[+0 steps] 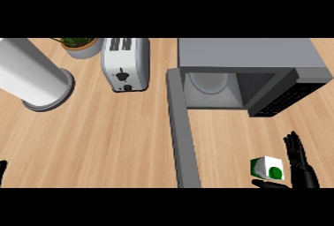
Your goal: Pick up the milk, place it into the microwave and close the microwave
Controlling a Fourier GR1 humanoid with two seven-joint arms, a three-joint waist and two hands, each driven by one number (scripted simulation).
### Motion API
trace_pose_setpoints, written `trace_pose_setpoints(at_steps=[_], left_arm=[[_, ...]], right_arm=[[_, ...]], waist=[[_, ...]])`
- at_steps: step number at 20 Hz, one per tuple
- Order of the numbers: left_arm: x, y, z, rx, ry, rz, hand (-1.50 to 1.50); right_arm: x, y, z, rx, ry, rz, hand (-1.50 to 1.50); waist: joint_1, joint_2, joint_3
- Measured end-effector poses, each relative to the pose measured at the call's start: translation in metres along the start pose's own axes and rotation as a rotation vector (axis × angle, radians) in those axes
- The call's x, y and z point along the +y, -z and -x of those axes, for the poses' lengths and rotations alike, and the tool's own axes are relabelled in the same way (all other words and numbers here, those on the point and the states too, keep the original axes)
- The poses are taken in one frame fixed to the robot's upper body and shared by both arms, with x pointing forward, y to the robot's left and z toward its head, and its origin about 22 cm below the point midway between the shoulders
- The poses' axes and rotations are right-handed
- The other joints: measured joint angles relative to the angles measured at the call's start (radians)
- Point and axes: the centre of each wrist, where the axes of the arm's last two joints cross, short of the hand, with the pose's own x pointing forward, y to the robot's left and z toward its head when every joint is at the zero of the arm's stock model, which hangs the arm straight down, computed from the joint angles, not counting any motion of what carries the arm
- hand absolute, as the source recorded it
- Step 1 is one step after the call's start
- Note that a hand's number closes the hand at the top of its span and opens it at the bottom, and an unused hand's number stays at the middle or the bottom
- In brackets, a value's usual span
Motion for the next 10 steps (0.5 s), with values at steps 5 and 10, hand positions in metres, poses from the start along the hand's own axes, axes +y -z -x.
trace_pose_setpoints(at_steps=[5, 10], left_arm=[[0.008, 0.002, 0.001, 0.0, 0.001, 0.006, -1.5], [0.01, 0.002, 0.007, -0.001, -0.001, 0.0, -1.5]], right_arm=[[-0.02, -0.003, 0.019, 0.024, -0.011, 0.01, -1.5], [-0.014, -0.005, 0.025, 0.069, 0.113, -0.141, -1.5]], waist=[[-0.001, 0.0, 0.0], [-0.001, 0.001, 0.0]])
